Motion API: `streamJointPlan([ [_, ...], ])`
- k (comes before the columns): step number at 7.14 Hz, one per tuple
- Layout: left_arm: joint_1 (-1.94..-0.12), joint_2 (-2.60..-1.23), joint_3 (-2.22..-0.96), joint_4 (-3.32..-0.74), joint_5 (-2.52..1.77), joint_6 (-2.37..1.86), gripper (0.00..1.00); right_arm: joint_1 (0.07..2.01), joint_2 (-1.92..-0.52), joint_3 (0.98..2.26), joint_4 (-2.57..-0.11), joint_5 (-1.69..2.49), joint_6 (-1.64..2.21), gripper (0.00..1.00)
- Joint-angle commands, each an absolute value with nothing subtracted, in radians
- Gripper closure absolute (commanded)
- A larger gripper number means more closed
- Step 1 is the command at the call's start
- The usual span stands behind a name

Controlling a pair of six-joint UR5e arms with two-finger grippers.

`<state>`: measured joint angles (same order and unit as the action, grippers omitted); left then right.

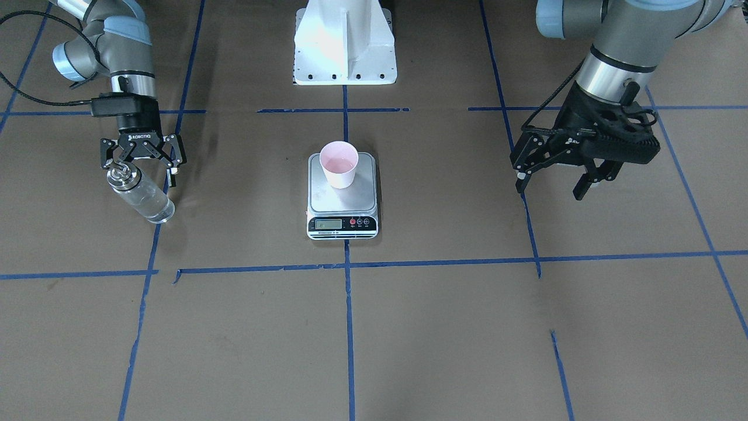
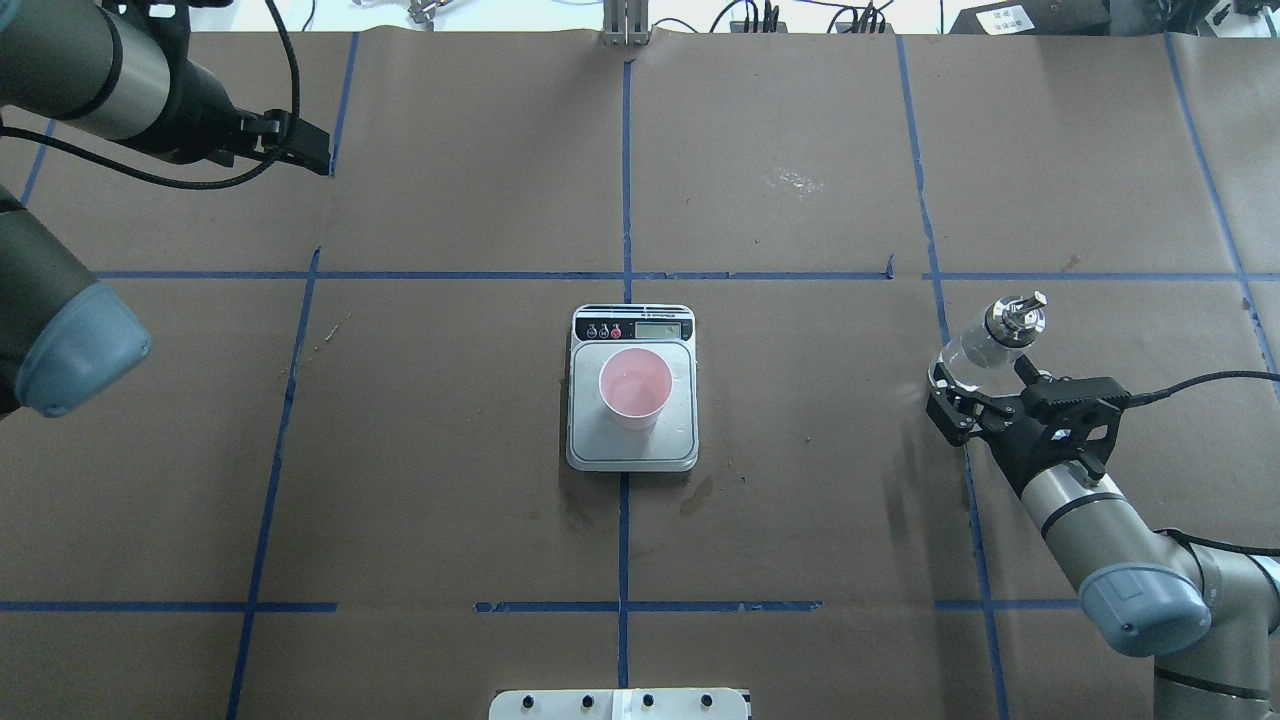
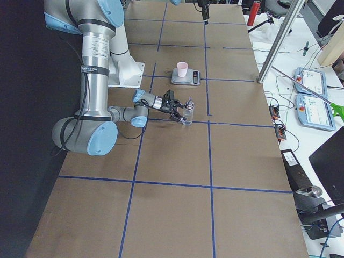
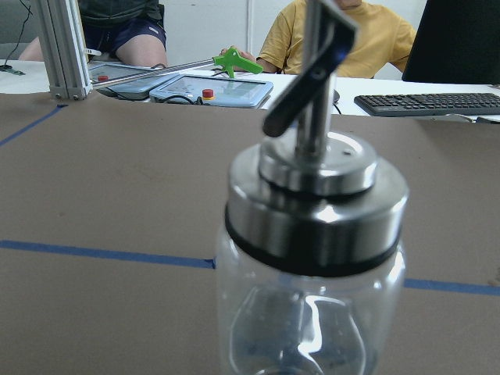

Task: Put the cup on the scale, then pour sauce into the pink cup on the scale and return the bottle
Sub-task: 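Grasp the glass sauce bottle around its body with the right gripper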

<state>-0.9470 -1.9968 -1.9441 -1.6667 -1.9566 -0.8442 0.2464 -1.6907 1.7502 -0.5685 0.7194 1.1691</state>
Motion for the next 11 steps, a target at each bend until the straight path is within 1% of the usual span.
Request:
streamJointPlan([
  [1, -0.934, -2.002, -1.942, -1.666, -1.945, -0.845, 0.00, 0.264, -1.689, 1.746, -0.569, 0.721, 1.158, 0.01],
  [5, -0.933, -2.003, -1.942, -1.664, -1.945, -0.845, 0.00, 0.284, -1.672, 1.741, -0.571, 0.726, 1.161, 0.01],
  [6, -0.933, -2.003, -1.942, -1.664, -1.945, -0.845, 0.00, 0.285, -1.648, 1.718, -0.571, 0.726, 1.158, 0.01],
  [9, -0.933, -2.000, -1.944, -1.664, -1.945, -0.845, 0.00, 0.293, -1.649, 1.703, -0.569, 0.727, 1.161, 0.02],
  [10, -0.933, -2.000, -1.944, -1.664, -1.945, -0.845, 0.00, 0.293, -1.644, 1.703, -0.568, 0.726, 1.161, 0.18],
  [11, -0.933, -2.000, -1.945, -1.664, -1.945, -0.845, 0.00, 0.299, -1.643, 1.703, -0.568, 0.727, 1.163, 0.48],
])
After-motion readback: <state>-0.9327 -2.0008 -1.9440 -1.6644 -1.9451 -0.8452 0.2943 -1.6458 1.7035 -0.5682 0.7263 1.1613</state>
